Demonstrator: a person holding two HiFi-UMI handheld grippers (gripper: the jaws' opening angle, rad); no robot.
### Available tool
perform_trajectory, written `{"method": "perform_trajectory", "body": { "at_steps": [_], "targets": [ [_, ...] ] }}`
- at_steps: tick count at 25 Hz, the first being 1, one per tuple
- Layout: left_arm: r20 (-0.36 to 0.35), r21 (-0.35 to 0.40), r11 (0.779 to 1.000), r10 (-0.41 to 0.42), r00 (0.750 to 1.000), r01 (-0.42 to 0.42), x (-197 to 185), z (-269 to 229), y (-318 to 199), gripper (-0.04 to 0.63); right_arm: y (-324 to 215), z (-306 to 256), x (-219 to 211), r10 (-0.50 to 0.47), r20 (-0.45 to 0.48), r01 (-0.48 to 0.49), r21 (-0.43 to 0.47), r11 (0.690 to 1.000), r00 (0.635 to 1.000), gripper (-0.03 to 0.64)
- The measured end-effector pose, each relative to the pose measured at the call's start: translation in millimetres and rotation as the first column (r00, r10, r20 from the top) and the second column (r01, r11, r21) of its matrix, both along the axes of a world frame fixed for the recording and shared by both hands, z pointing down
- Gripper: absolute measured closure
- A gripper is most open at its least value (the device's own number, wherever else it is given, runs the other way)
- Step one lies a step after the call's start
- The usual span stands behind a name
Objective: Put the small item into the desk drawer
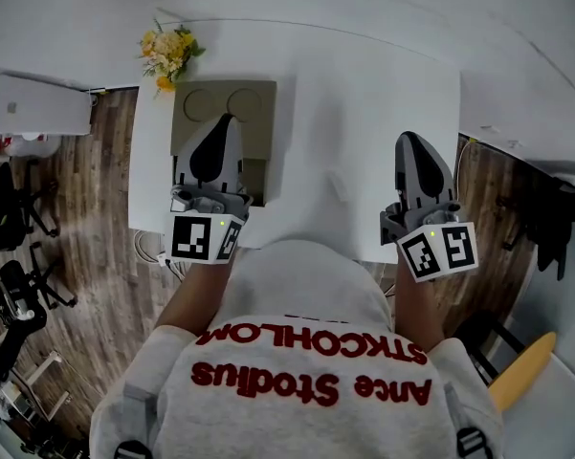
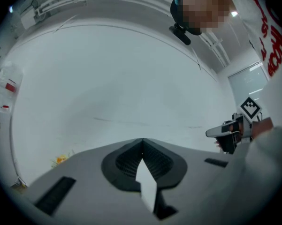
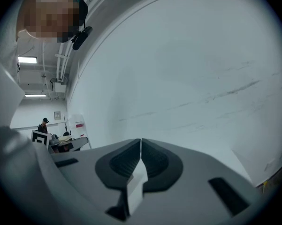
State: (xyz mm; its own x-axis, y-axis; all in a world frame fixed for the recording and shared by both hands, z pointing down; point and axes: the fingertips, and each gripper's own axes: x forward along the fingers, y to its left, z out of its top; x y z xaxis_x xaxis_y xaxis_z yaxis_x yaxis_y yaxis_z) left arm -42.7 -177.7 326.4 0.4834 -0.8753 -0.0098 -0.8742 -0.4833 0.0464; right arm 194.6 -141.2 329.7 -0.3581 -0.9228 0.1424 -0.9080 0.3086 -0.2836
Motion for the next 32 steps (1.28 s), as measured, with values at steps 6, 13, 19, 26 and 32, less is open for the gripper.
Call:
{"method": "perform_trajectory", "body": {
  "at_steps": [6,13,19,26,32],
  "targets": [
    [-0.002,-0.055,0.997,0.062,0.998,-0.062,12,22,-2,0.588,5,58,-21,-0.091,-0.05,0.081,-0.174,0.981,0.995,0.607],
    [0.016,-0.124,0.986,0.111,0.994,-0.108,22,54,4,0.588,25,139,-33,-0.134,-0.114,0.085,-0.355,0.931,0.984,0.537],
    [0.022,-0.179,0.976,0.132,0.991,-0.126,27,81,7,0.588,44,202,-43,-0.231,-0.188,0.112,-0.492,0.863,0.955,0.472],
    [0.042,-0.234,0.962,0.156,0.987,-0.142,33,108,13,0.588,67,248,-50,-0.28,-0.227,0.099,-0.585,0.805,0.933,0.423],
    [0.046,-0.256,0.958,0.149,0.988,-0.133,32,118,16,0.588,72,260,-58,-0.308,-0.244,0.109,-0.595,0.797,0.919,0.425]
  ]
}}
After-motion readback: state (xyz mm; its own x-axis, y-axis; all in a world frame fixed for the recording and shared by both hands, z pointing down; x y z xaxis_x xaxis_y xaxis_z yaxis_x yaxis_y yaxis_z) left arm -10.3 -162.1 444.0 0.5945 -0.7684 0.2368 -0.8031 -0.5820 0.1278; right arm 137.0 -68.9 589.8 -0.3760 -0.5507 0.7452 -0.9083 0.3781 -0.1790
